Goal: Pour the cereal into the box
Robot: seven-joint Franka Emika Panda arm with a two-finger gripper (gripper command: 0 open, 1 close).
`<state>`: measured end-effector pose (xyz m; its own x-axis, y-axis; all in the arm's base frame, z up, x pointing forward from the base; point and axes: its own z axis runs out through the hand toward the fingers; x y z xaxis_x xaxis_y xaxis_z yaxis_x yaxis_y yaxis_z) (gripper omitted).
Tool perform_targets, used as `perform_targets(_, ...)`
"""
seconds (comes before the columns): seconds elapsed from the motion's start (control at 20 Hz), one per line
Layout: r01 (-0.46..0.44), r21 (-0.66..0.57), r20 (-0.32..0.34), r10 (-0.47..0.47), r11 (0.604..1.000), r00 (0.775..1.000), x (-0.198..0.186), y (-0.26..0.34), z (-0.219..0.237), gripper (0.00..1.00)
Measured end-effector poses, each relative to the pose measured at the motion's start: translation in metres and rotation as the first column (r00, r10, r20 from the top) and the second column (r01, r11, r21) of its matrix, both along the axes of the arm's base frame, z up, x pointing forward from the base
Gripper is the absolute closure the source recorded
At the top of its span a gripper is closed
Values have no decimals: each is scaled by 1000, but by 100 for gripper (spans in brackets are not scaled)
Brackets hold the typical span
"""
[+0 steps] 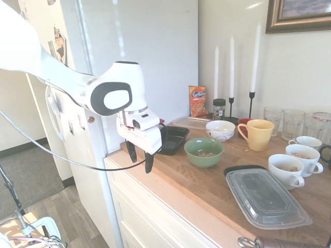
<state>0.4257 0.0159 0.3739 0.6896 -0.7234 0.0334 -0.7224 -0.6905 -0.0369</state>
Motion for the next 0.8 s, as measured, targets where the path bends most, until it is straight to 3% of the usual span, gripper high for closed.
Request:
perform_targets(0.2, 11, 0, -2, -11, 1000, 1000, 0, -2, 0, 0)
perform_targets(0.45, 54, 1, 58, -54, 999, 997, 18, -25, 28, 0)
perform_targets(0.8, 106, -37, 115, -101, 994, 988, 84, -80, 77, 0)
